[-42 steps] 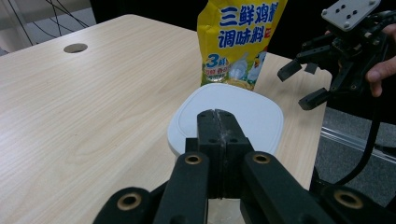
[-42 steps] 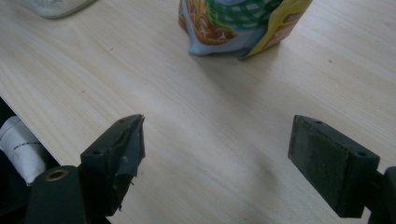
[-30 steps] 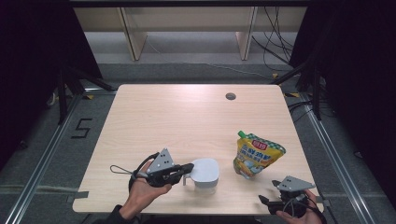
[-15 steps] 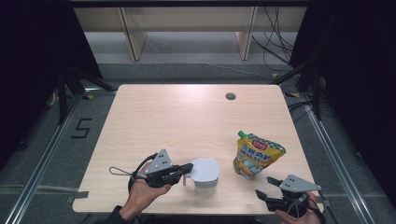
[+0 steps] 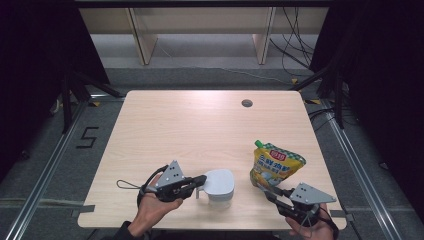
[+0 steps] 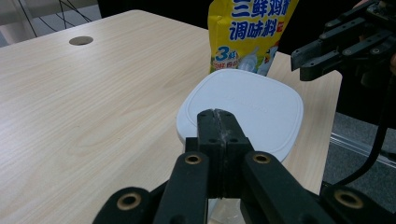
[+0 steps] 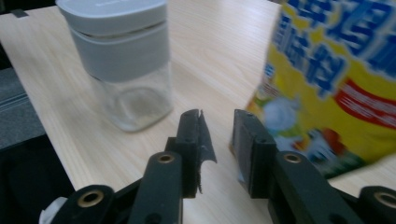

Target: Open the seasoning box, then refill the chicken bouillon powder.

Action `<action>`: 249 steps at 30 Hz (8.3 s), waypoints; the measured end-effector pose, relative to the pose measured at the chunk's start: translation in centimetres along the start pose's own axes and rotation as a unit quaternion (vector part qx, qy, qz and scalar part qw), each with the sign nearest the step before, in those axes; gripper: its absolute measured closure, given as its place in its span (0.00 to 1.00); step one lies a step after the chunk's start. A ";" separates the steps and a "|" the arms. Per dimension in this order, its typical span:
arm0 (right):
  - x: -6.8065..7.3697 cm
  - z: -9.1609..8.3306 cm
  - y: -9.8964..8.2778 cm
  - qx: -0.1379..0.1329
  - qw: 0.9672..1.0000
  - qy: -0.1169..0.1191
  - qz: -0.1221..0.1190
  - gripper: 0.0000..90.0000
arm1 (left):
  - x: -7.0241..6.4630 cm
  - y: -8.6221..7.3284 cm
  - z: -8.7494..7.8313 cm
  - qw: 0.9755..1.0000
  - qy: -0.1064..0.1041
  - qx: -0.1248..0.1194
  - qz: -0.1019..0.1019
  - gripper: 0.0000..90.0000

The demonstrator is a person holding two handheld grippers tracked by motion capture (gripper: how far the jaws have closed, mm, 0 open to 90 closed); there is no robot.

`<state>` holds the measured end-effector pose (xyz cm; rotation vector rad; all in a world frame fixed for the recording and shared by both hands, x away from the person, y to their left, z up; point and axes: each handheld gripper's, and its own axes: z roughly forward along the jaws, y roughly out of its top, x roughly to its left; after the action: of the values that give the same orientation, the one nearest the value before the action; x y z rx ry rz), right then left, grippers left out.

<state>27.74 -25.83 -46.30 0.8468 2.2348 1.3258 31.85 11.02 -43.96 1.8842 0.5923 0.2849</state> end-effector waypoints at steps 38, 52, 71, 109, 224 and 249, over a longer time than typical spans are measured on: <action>3.1 4.7 3.8 -0.018 0.996 0.069 -0.051 1.00 | 0.1 -0.5 -0.3 1.000 0.002 -0.006 -0.010 0.99; 3.4 5.0 4.4 -0.016 0.996 0.069 -0.063 1.00 | 0.1 -0.6 -0.4 1.000 -0.002 -0.007 -0.016 0.99; 4.0 5.1 5.2 -0.024 0.995 0.069 -0.074 1.00 | 0.0 -0.5 -2.0 1.000 0.003 -0.015 0.004 0.62; 8.1 7.4 9.7 -0.057 0.985 0.111 -0.122 1.00 | 0.7 -6.6 -3.6 0.998 0.029 0.062 0.009 0.21; -7.0 4.4 -3.0 -0.079 0.996 -0.017 0.043 0.32 | 0.1 -6.4 -3.2 0.998 0.036 0.050 -0.013 0.19; -7.7 5.7 -3.0 -0.103 0.993 -0.012 0.051 0.39 | 0.1 -6.4 -3.2 0.997 0.039 0.062 -0.006 0.19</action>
<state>35.98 -28.56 -51.36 0.9053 2.0182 1.5531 28.74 15.43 -48.67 1.9946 0.6878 0.3216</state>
